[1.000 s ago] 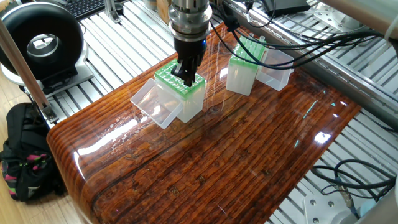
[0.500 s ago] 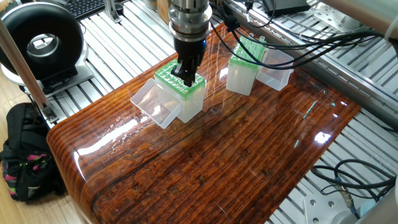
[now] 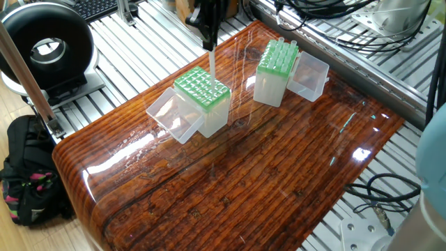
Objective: Transfer all large pipette tips from one holder to another
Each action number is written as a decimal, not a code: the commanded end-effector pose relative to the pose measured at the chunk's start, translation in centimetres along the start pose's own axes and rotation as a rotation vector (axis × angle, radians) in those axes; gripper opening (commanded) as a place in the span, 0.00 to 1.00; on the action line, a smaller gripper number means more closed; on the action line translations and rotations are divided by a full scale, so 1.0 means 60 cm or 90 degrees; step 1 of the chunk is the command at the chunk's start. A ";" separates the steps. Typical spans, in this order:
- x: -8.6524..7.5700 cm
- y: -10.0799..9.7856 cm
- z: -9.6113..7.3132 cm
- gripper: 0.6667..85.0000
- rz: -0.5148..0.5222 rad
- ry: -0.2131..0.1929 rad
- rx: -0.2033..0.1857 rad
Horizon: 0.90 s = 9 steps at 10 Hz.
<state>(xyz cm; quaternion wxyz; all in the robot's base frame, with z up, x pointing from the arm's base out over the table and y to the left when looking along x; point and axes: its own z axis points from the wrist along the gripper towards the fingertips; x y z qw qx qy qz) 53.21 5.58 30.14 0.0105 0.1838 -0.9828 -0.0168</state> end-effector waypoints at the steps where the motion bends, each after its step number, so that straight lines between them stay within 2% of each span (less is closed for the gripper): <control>1: 0.019 -0.029 -0.031 0.02 -0.029 -0.004 -0.006; 2: 0.022 -0.046 -0.027 0.02 -0.042 -0.010 0.011; 3: 0.021 -0.052 -0.025 0.02 -0.050 -0.015 0.017; 4: 0.026 -0.049 -0.027 0.04 -0.053 -0.009 0.019; 5: 0.043 -0.048 -0.028 0.03 -0.026 0.016 0.016; 6: 0.041 -0.033 -0.027 0.02 0.019 0.013 -0.005; 7: 0.038 -0.031 -0.027 0.00 0.040 0.009 -0.008; 9: 0.030 -0.043 -0.027 0.00 0.082 -0.003 0.010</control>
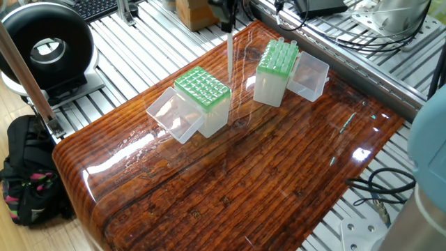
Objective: Transfer all large pipette tips from one holder to another
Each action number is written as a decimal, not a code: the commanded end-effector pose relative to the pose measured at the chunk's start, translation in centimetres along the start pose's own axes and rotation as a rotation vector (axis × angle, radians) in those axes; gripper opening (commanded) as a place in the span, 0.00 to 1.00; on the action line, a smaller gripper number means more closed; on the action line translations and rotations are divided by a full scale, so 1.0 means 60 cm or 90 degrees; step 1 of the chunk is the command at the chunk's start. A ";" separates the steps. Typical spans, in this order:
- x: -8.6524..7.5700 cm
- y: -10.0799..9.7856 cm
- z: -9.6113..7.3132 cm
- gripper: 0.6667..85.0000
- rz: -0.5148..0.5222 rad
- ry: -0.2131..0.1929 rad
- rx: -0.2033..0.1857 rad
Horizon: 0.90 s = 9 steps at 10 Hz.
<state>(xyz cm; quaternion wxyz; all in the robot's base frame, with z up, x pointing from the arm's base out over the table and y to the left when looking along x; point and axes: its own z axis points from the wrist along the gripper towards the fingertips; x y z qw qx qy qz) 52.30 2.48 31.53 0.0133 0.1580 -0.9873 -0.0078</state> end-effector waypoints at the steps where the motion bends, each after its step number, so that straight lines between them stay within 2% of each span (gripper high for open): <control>1: -0.001 -0.003 -0.003 0.00 0.051 -0.005 0.002; 2: 0.002 -0.021 -0.011 0.00 0.039 -0.001 -0.005; 3: 0.006 -0.060 -0.020 0.00 0.021 0.001 -0.010; 4: 0.014 -0.116 -0.024 0.00 -0.011 -0.002 -0.003; 5: 0.018 -0.155 -0.020 0.00 -0.040 -0.014 0.003; 7: 0.022 -0.208 -0.008 0.00 -0.084 -0.035 0.026; 8: 0.023 -0.239 0.002 0.00 -0.112 -0.044 0.046; 9: 0.035 -0.245 0.014 0.00 -0.114 -0.042 0.030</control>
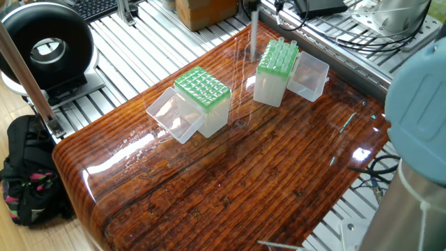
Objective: Transfer all large pipette tips from one holder to another
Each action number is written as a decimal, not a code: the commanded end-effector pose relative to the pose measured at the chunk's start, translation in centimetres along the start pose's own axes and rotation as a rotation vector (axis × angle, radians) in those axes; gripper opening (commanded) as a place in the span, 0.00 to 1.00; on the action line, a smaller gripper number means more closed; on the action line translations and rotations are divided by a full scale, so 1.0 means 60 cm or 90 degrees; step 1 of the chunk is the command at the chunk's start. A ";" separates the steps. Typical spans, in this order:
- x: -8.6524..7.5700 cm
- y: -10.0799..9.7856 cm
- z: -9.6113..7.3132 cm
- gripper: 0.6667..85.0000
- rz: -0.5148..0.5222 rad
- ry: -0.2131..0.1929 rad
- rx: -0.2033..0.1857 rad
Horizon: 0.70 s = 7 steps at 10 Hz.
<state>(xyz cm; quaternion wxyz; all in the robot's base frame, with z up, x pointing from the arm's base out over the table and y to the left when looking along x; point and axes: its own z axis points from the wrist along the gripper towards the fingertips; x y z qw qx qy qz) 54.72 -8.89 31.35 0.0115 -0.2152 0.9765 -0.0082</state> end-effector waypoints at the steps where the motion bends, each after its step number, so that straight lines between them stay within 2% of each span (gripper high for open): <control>1: 0.028 -0.053 0.022 0.00 -0.042 -0.017 0.004; 2: 0.028 -0.057 0.022 0.00 -0.044 -0.019 0.008; 4: 0.014 -0.089 0.022 0.00 -0.068 -0.037 0.046; 5: 0.013 -0.100 0.025 0.00 -0.078 -0.042 0.056; 7: 0.012 -0.108 0.030 0.00 -0.084 -0.047 0.053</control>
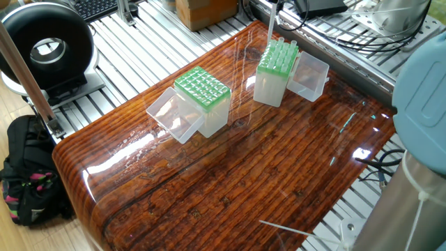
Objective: Transfer all large pipette tips from one holder to another
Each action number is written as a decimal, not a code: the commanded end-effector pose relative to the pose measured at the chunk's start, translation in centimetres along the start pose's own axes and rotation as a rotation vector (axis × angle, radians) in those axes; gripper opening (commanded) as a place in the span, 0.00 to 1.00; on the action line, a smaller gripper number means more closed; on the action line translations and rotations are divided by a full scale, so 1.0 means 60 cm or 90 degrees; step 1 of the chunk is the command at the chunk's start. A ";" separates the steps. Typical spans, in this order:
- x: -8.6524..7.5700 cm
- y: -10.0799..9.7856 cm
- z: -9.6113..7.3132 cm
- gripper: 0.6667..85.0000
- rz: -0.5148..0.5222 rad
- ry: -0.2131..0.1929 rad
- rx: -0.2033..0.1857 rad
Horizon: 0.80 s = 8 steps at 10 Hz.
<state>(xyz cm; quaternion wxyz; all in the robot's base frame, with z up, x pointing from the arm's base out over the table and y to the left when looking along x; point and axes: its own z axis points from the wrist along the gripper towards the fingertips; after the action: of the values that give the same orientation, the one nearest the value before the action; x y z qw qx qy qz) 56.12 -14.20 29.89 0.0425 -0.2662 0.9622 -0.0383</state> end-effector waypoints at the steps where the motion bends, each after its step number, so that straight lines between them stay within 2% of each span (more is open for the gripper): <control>1: -0.006 -0.018 0.009 0.00 -0.017 -0.018 0.005; 2: -0.006 -0.022 0.014 0.00 -0.018 -0.018 0.005; 3: -0.003 -0.014 0.021 0.00 -0.014 -0.017 -0.010; 4: 0.000 0.003 0.026 0.02 -0.003 -0.016 -0.036; 8: 0.003 -0.003 0.035 0.02 -0.005 -0.010 -0.022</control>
<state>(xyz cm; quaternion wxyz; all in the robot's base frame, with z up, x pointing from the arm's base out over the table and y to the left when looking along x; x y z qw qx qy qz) 56.24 -14.63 28.11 0.0429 -0.2711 0.9613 -0.0223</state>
